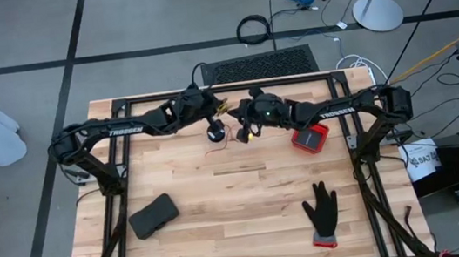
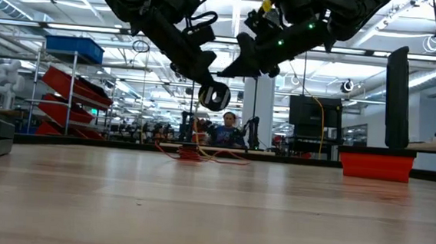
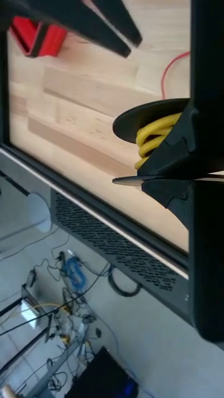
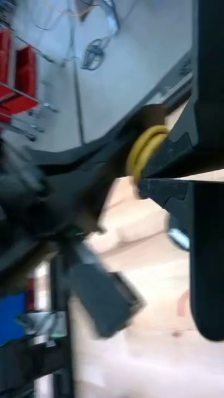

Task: Coil cords
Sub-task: Coil the yellow wire onto the black spool

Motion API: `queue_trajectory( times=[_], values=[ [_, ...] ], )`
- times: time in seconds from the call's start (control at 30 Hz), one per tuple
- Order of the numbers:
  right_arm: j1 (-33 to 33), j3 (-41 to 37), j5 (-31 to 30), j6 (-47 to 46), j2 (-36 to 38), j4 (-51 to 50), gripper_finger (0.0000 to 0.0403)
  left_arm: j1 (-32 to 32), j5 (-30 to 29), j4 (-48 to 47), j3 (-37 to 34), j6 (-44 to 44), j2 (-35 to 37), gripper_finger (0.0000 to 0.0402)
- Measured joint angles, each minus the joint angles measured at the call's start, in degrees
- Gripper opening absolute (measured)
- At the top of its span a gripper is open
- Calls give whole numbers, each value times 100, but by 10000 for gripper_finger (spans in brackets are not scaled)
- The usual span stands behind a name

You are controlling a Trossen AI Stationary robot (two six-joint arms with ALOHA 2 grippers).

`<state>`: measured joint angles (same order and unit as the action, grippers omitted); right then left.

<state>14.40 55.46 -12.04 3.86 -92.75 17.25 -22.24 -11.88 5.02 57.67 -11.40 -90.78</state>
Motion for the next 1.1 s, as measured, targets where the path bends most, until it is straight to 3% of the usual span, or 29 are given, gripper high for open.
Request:
queue_trajectory(
  times=[0.27, 0.53, 0.83, 1.1],
  values=[
    [-38, -841, 162, -5, -2, 712, 21, 0, 2, -33, 0, 0, 0, 0],
    [191, -1824, 179, 162, -241, 2721, 81, 4, 129, 48, 2, 63, 2, 0],
    [715, -1737, 1088, -233, -1697, 4573, 109, 93, 516, 61, 235, 357, 9, 0],
    [736, -1182, 1224, -120, -2710, 5461, 109, 242, 566, 55, 269, 363, 38, 0]
  ],
)
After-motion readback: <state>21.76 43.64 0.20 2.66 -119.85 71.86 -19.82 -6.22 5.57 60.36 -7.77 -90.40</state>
